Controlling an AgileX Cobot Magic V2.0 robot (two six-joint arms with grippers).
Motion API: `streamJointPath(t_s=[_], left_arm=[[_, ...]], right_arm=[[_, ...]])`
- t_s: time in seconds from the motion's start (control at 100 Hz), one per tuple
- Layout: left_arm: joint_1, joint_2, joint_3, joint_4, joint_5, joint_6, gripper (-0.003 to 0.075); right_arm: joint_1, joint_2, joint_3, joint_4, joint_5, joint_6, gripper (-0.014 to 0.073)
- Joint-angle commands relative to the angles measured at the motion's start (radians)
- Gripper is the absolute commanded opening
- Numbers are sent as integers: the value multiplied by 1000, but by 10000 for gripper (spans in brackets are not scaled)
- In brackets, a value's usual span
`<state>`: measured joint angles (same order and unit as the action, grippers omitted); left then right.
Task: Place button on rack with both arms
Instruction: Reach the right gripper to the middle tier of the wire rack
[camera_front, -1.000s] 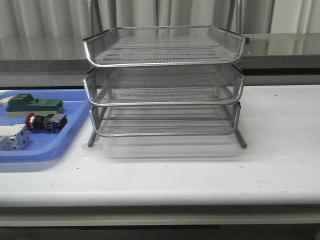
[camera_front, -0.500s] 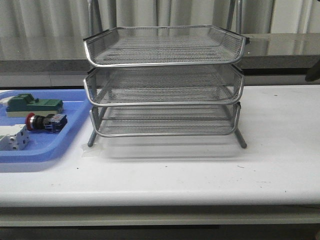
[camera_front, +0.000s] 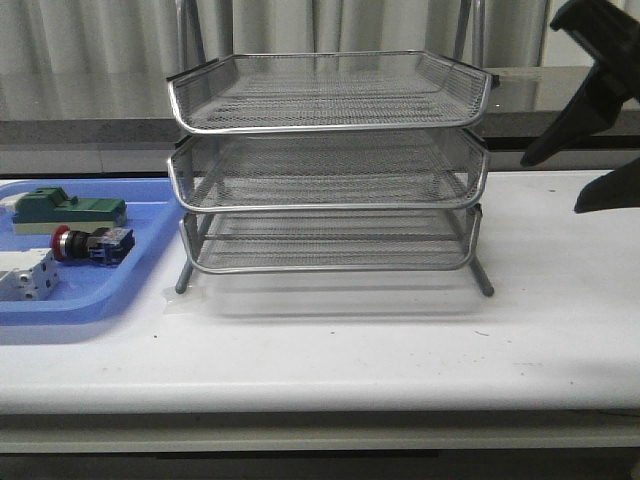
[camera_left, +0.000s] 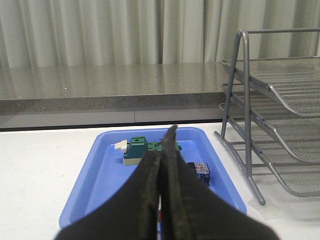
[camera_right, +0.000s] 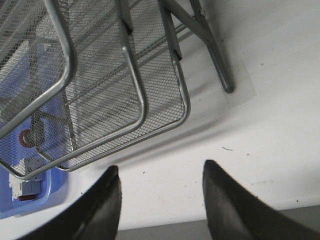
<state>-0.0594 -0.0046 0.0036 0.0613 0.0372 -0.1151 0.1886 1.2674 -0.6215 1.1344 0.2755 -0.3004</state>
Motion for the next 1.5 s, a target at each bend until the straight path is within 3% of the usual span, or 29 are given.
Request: streamJointPath(t_s=[0.0,0.28,0.47,0.93,1.22,1.49], left_arm=[[-7,-32,33,-7,-83,-3,-20],[-7,-32,33,-7,-83,-3,-20],[-7,-32,33,-7,-83,-3,-20],[-7,-32,33,-7,-83,-3,-20],[-7,-32,33,-7,-83,-3,-20],[-7,-32,33,-7,-83,-3,-20]], right_arm=[[1,10,-32,132,-24,-126,393],[1,119,-96,507,80,-502,393],[1,226,-134,655,144,-619,393],[1,368,-241,665,223,-635,384],[1,370,-239,649,231,-635,146],[1,370,-215,594,234,-635,48]])
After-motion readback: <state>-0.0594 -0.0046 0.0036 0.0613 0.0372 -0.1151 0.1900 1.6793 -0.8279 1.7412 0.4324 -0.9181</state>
